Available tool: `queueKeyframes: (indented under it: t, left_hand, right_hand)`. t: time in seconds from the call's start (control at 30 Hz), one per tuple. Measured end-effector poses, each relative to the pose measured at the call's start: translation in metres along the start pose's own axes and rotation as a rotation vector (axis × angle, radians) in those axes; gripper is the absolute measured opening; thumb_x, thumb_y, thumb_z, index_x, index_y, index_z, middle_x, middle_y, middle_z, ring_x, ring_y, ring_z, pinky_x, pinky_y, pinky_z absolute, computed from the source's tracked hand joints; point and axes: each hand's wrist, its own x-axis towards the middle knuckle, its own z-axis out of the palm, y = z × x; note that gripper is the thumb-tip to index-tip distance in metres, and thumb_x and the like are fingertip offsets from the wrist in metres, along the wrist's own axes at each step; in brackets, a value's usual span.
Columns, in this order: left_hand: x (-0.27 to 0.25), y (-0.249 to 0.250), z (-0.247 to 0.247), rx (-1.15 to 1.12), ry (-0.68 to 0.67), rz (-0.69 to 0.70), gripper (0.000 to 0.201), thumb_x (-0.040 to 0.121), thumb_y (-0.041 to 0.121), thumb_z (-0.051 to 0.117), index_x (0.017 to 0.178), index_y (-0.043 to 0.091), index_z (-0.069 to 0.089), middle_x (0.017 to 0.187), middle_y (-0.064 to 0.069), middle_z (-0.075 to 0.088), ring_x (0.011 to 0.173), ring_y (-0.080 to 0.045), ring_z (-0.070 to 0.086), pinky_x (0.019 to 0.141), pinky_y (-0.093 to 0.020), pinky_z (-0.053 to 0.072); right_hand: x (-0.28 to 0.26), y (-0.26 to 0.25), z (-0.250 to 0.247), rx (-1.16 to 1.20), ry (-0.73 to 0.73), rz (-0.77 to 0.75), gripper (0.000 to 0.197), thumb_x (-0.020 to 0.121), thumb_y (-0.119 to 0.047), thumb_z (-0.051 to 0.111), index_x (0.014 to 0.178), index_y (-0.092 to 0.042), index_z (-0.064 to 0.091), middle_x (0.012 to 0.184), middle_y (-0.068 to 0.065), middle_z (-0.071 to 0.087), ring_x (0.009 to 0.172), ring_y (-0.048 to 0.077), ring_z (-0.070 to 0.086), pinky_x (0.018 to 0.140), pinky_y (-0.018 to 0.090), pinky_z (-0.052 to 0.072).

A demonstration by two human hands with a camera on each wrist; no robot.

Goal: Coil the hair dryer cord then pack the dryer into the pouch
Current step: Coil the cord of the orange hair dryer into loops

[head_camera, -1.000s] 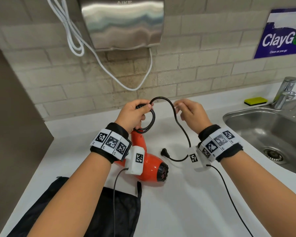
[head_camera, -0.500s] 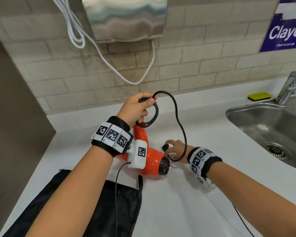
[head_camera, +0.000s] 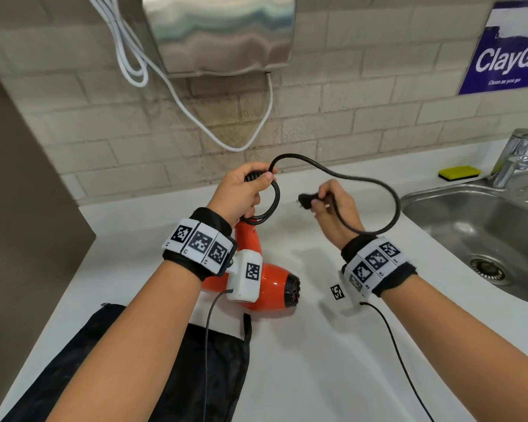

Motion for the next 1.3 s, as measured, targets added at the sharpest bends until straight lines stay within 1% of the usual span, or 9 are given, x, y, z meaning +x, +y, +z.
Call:
queueKeyframes:
  t: [0.07,0.2,0.37,0.5,0.73,0.87,1.03,1.2,1.3]
  left_hand:
    - [0.002,-0.001,0.001,-0.002,0.025,0.003,0.017,0.093,0.008,0.048,0.088,0.021,0.060,0.076,0.003,0.051,0.034,-0.001,0.028,0.031,-0.014,0.022]
    - [0.003,-0.001,0.005,-0.005,0.049,0.013,0.016,0.093,0.011,0.048,0.088,0.022,0.059,0.067,0.008,0.050,0.035,-0.001,0.029,0.032,-0.014,0.023]
    - [0.001,0.000,0.011,0.038,0.008,0.035,0.011,0.094,0.018,0.048,0.091,0.025,0.057,0.067,0.002,0.048,0.034,-0.001,0.031,0.033,-0.016,0.024]
    - [-0.001,0.000,0.012,0.095,0.008,0.060,0.008,0.092,0.020,0.052,0.096,0.022,0.059,0.061,0.003,0.046,0.033,-0.002,0.032,0.034,-0.017,0.027]
    - [-0.007,0.001,0.020,0.074,-0.088,0.129,0.017,0.089,0.012,0.056,0.105,0.014,0.060,0.065,0.002,0.049,0.035,-0.001,0.039,0.036,-0.014,0.032]
    - [-0.004,-0.002,0.015,0.044,-0.050,0.121,0.026,0.088,0.007,0.056,0.114,0.011,0.058,0.054,0.012,0.052,0.034,-0.001,0.037,0.035,-0.012,0.030]
    - [-0.001,-0.003,0.010,-0.027,0.026,0.046,0.014,0.091,0.015,0.053,0.101,0.020,0.062,0.050,0.014,0.052,0.033,-0.001,0.030,0.033,-0.015,0.027]
    - [0.000,-0.001,0.005,-0.090,0.070,-0.026,0.011,0.094,0.017,0.048,0.091,0.018,0.059,0.076,0.003,0.055,0.031,-0.002,0.027,0.031,-0.014,0.025]
    - [0.001,-0.001,0.001,-0.145,0.093,-0.049,0.016,0.096,0.017,0.044,0.084,0.016,0.055,0.077,0.003,0.054,0.030,-0.001,0.025,0.030,-0.014,0.023]
  right_hand:
    - [0.000,-0.023,-0.002,0.159,0.096,-0.070,0.033,0.080,-0.001,0.047,0.072,-0.030,0.036,0.073,-0.001,0.049,0.067,0.024,0.054,0.062,0.035,0.046]
    - [-0.012,-0.052,0.004,0.360,0.062,-0.213,0.025,0.077,-0.001,0.048,0.073,-0.024,0.038,0.072,-0.002,0.051,0.061,0.004,0.059,0.061,0.019,0.051]
    - [-0.019,-0.052,0.020,0.121,-0.040,-0.298,0.024,0.077,0.001,0.055,0.083,-0.021,0.048,0.078,-0.013,0.052,0.071,0.001,0.054,0.069,0.011,0.047]
    - [-0.016,-0.050,0.031,-0.048,0.098,-0.344,0.009,0.075,0.003,0.060,0.079,-0.002,0.054,0.084,-0.001,0.047,0.075,0.000,0.047,0.072,0.006,0.041]
    - [0.000,-0.053,0.041,0.039,0.083,-0.067,0.029,0.083,0.005,0.047,0.083,-0.019,0.032,0.071,-0.005,0.040,0.059,0.003,0.040,0.050,0.009,0.038]
    - [-0.001,-0.047,0.035,0.092,-0.113,-0.155,0.026,0.087,0.004,0.042,0.098,-0.015,0.027,0.062,-0.007,0.046,0.048,0.002,0.046,0.048,0.012,0.038]
    - [-0.012,-0.021,0.024,0.101,-0.267,-0.220,0.013,0.089,-0.032,0.041,0.101,-0.034,0.037,0.054,0.004,0.042,0.047,0.012,0.038,0.049,0.024,0.033]
    - [-0.013,0.024,0.007,-0.290,-0.263,0.165,0.017,0.094,-0.016,0.041,0.086,-0.017,0.055,0.062,-0.002,0.049,0.055,0.013,0.043,0.062,0.029,0.041]
    - [-0.015,0.049,-0.009,-0.685,-0.448,0.496,0.025,0.094,-0.010,0.037,0.103,-0.007,0.060,0.096,0.011,0.063,0.079,0.024,0.059,0.071,0.035,0.051]
